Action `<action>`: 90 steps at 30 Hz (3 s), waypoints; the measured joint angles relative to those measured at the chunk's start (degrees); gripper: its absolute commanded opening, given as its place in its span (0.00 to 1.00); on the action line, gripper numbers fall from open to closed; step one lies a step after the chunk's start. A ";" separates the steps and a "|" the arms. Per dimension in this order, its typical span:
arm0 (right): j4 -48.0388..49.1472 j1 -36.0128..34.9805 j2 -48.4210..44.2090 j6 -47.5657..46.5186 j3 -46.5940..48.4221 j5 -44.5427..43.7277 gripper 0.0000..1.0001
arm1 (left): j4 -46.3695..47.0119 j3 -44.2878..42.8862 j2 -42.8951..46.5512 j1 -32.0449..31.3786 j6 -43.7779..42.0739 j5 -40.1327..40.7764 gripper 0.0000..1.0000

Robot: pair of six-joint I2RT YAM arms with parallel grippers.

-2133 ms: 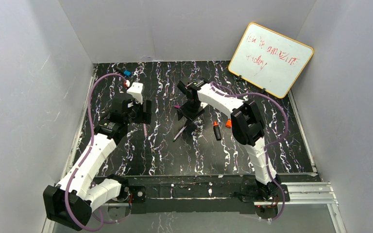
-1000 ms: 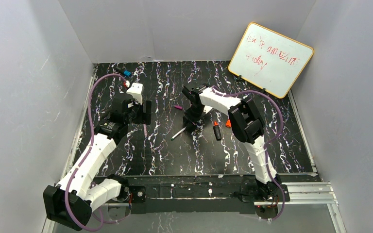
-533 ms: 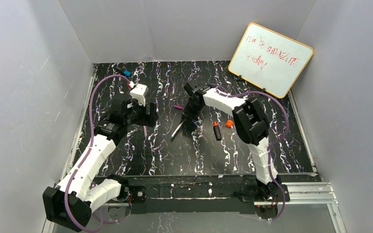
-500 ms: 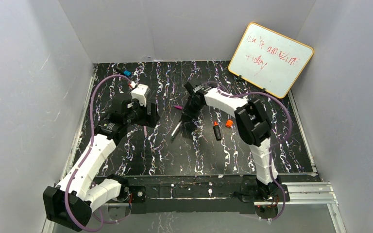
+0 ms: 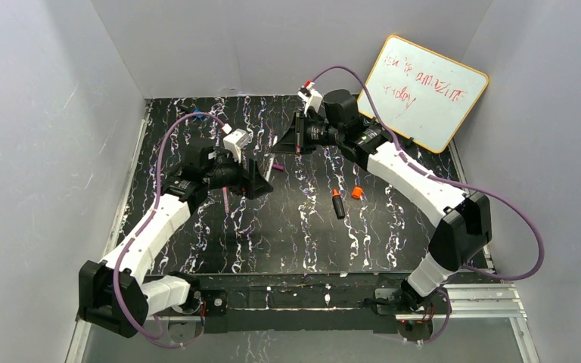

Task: Insert the pens into the pen caps

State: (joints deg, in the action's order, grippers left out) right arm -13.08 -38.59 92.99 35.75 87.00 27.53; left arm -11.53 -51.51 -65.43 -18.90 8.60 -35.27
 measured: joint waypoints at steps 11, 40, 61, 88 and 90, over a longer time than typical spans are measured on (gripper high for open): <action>2.01 0.13 0.11 -2.08 -6.25 3.69 0.01 | 7.17 0.00 -1.16 0.02 6.64 -5.92 0.53; 8.41 0.09 2.21 -0.11 -5.66 2.51 0.55 | 15.52 2.32 -4.66 0.09 12.11 -7.87 0.00; 1.60 5.51 5.86 43.01 -11.93 -19.43 0.59 | -0.24 5.70 4.61 4.96 6.21 28.85 0.00; -32.28 -0.13 37.27 82.84 27.36 -29.62 0.33 | -3.52 5.70 10.08 5.29 3.82 32.92 0.00; -34.49 -0.15 38.53 82.84 29.46 -30.08 0.33 | -3.52 5.70 9.79 5.29 3.82 32.87 0.00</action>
State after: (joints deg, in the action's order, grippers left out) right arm -47.57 -38.74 131.52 118.58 116.46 -2.55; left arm -15.05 -45.80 -55.64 -13.61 12.43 -2.39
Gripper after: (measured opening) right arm 0.334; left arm 0.106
